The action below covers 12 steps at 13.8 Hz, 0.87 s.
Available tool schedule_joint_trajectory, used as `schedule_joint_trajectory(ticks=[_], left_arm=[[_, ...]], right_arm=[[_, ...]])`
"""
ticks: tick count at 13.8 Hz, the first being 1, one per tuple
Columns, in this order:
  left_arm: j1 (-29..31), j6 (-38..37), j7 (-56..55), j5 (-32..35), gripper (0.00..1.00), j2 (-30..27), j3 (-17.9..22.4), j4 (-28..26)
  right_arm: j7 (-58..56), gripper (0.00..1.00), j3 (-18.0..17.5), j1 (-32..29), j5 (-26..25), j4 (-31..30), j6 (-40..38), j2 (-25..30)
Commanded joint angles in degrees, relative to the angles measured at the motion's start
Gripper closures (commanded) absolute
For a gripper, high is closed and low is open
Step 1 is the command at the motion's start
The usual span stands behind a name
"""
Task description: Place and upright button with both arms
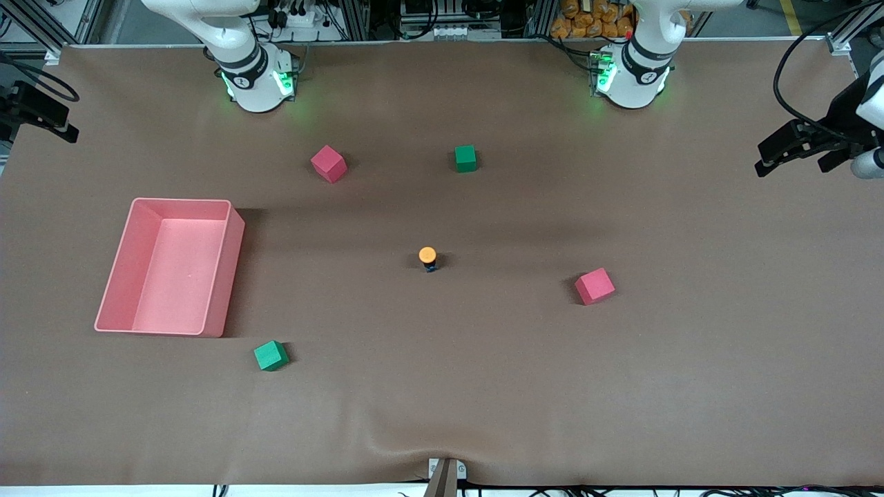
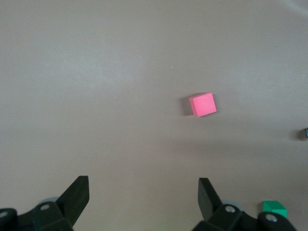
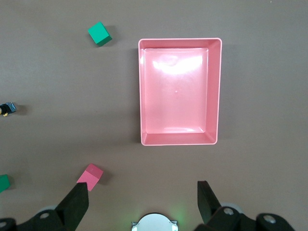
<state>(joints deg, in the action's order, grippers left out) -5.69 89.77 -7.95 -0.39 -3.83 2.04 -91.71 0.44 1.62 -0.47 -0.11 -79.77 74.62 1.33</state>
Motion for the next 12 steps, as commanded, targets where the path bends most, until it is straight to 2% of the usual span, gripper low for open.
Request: schedule_joint_trajectory(ticks=[1, 12], left_arm=[[-0.9, -0.5, 1.2, 0.7, 0.0, -1.4, 0.8, -1.0], [-0.6, -0.4, 1.4, 0.6, 0.0, 0.1, 0.6, 0.4]], right_arm=[[-0.6, 0.0, -0.3, -0.1, -1.0, 1.0, -0.5, -0.3], [-0.6, 0.0, -0.3, -0.1, -1.0, 1.0, -0.5, -0.2]])
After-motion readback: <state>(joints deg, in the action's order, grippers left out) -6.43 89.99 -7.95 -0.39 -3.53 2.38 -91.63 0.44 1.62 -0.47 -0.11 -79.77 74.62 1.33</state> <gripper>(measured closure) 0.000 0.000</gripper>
